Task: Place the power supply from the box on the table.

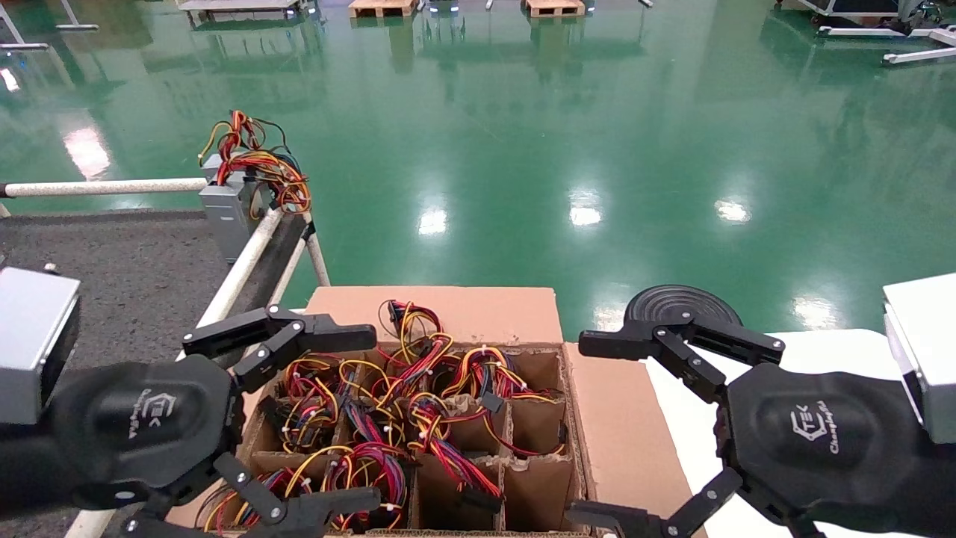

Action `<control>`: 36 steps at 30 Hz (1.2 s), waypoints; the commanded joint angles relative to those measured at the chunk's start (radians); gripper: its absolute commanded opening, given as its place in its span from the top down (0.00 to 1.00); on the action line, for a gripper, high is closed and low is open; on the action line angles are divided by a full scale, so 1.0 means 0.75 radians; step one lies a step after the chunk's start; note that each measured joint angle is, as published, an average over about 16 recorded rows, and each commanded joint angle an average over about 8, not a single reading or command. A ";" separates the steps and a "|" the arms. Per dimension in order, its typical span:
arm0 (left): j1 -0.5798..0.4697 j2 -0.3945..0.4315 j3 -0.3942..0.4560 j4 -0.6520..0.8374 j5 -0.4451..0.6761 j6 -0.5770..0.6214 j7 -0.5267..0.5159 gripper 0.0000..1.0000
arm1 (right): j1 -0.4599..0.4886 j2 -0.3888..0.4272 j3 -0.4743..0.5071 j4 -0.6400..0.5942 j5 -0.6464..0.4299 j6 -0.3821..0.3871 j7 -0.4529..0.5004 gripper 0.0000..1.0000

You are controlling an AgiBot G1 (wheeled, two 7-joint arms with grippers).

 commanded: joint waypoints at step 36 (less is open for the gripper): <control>0.000 0.000 0.000 0.000 0.000 0.000 0.000 0.00 | 0.000 0.000 0.000 0.000 0.000 0.000 0.000 0.97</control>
